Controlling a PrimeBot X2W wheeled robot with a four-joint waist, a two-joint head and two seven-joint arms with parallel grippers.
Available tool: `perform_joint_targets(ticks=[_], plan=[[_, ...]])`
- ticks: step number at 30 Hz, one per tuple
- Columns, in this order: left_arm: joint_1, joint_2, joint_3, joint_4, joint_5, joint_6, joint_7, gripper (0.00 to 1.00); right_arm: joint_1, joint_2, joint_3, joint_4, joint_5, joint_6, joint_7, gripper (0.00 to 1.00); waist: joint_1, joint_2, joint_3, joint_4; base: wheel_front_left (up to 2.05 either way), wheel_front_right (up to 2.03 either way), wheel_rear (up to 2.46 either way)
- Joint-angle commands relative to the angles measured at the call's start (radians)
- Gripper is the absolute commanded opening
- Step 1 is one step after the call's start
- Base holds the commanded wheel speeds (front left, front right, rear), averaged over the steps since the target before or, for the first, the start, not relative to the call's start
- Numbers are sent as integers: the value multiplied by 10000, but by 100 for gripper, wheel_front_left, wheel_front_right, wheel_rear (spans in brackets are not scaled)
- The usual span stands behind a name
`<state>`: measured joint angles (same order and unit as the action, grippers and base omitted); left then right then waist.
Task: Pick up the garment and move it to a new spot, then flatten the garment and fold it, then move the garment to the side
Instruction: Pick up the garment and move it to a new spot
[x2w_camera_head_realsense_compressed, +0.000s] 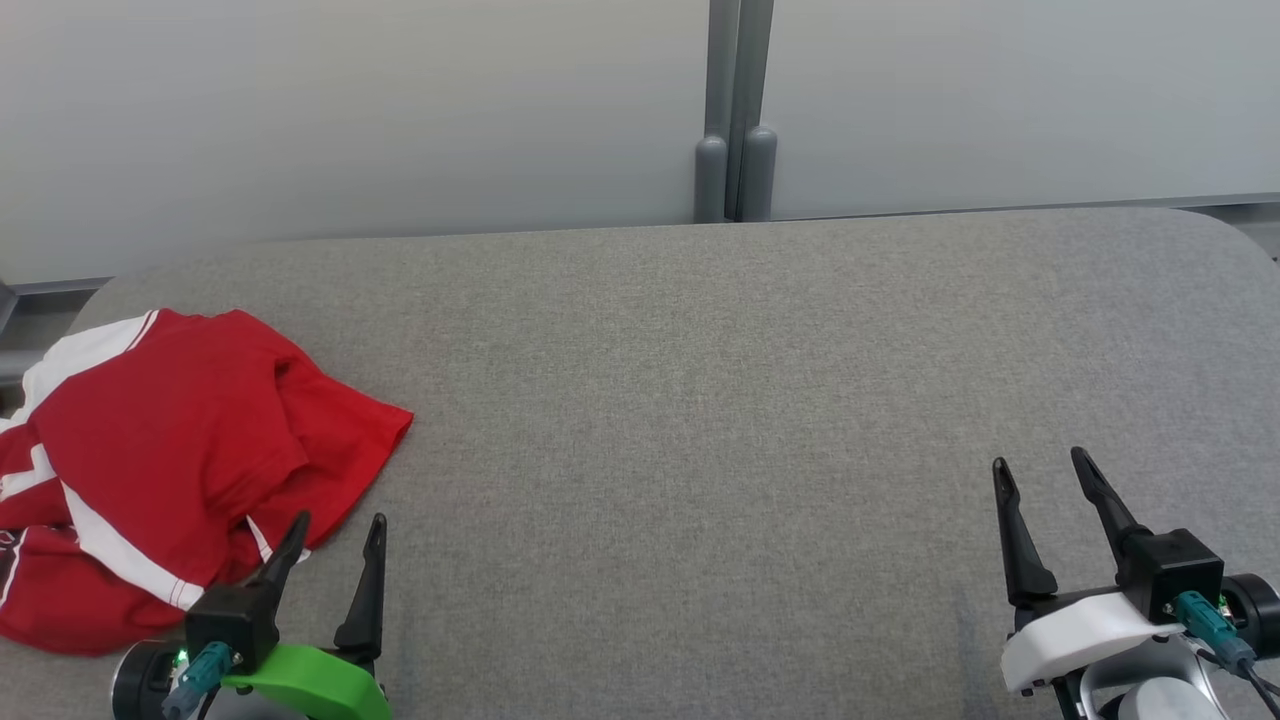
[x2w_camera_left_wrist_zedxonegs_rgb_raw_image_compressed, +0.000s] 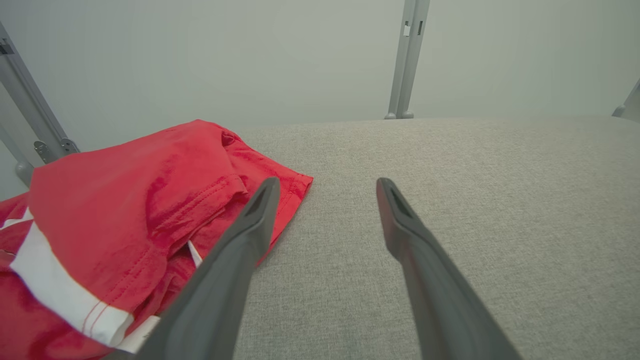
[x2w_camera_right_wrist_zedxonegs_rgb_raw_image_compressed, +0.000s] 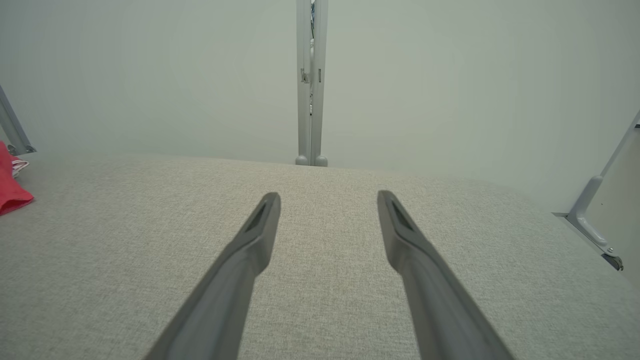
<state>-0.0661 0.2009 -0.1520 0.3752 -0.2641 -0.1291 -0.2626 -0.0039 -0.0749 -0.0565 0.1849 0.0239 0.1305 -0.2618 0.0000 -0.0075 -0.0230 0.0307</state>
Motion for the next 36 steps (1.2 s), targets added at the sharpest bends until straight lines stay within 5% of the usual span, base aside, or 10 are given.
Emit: perform_joint_targets(ticks=[1,27,36], plan=[[124,64,36,17,40,-29,-29,100,109,-9,-17,-45,-81,4,-49,100,0,75,2,-8,0,0,0],[69,-119,230,256,-482,-17,-29,100,80,-33,-92,-79,210,4,-49,100,0,75,12,-30,0,0,0],[-145,-260,226,344,-358,-17,-29,100,323,-118,-8,-109,96,4,-48,100,0,75,-110,1087,0,0,0]])
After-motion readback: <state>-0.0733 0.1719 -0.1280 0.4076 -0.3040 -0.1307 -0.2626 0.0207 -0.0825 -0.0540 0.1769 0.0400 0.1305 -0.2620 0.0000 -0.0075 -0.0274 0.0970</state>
